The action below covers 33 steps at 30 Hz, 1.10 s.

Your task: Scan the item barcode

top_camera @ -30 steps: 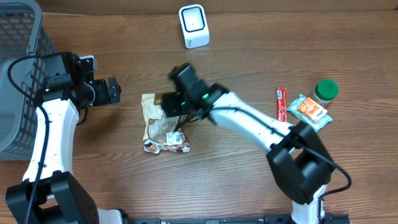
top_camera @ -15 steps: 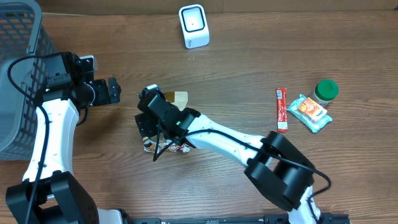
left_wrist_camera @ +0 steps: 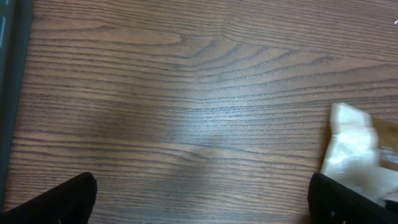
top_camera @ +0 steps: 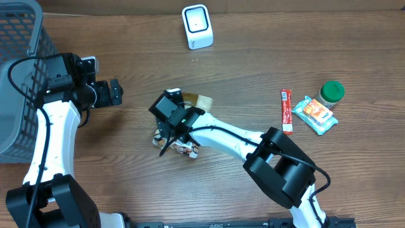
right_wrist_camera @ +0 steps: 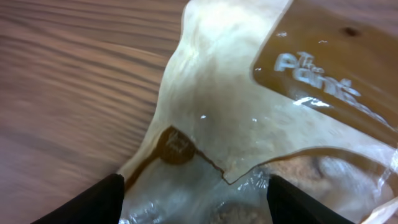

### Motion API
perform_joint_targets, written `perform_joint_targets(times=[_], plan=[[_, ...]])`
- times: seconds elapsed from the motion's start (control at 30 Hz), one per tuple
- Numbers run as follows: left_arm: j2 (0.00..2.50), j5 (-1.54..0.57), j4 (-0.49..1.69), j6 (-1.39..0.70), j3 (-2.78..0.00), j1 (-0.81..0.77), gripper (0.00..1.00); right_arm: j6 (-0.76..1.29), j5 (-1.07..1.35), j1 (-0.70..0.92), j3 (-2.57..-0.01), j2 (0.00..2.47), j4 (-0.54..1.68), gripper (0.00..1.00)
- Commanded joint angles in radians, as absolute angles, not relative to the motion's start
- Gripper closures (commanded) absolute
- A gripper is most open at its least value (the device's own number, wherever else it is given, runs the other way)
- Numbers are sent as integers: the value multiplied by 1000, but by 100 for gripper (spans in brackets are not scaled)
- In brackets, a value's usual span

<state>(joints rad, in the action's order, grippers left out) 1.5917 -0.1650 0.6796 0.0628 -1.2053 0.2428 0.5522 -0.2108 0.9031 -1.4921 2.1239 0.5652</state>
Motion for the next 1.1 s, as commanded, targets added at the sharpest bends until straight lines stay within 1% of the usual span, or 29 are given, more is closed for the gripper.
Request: perform_joint_targets(times=[0.0,0.17,0.27,0.4,0.53,0.6,0.73,0.77,0.8,0.9,0.97,1.0,1.07], plan=[[1597,-173,676,75,-1219,241,0,645,-253,864,-1493,2116,619,25],[1597,-173,676,75,-1219,241,0,690,-253,812,-1493,2075,708,24],[1597,-173,676,75,-1219,241,1,744,-239,776,-1493,2045,770,18],[1597,-173,676,75,-1219,241,0,759,-105,702,-1496,1960,823,14],[1597,-173,676,75,-1219,241,0,755,-68,667,-1496,1892,852,11],[1597,-173,676,75,-1219,241,0,756,-46,653,-1496,1867,872,0],[1597,-173,676,75,-1219,241,0,756,46,644,-1490,1866,917,0],[1597,-173,676,75,-1219,241,0,756,49,644,-1484,1868,923,7],[1597,-173,676,75,-1219,241,1,756,50,651,-1476,1869,927,15],[1597,-173,676,75,-1219,241,0,757,47,670,-1436,1869,912,57],[1597,-173,676,75,-1219,241,0,773,46,686,-1386,1870,867,79],[1597,-173,676,75,-1219,241,0,792,47,692,-1358,1871,839,82],[1597,-173,676,75,-1219,241,0,831,47,699,-1299,1871,775,83]])
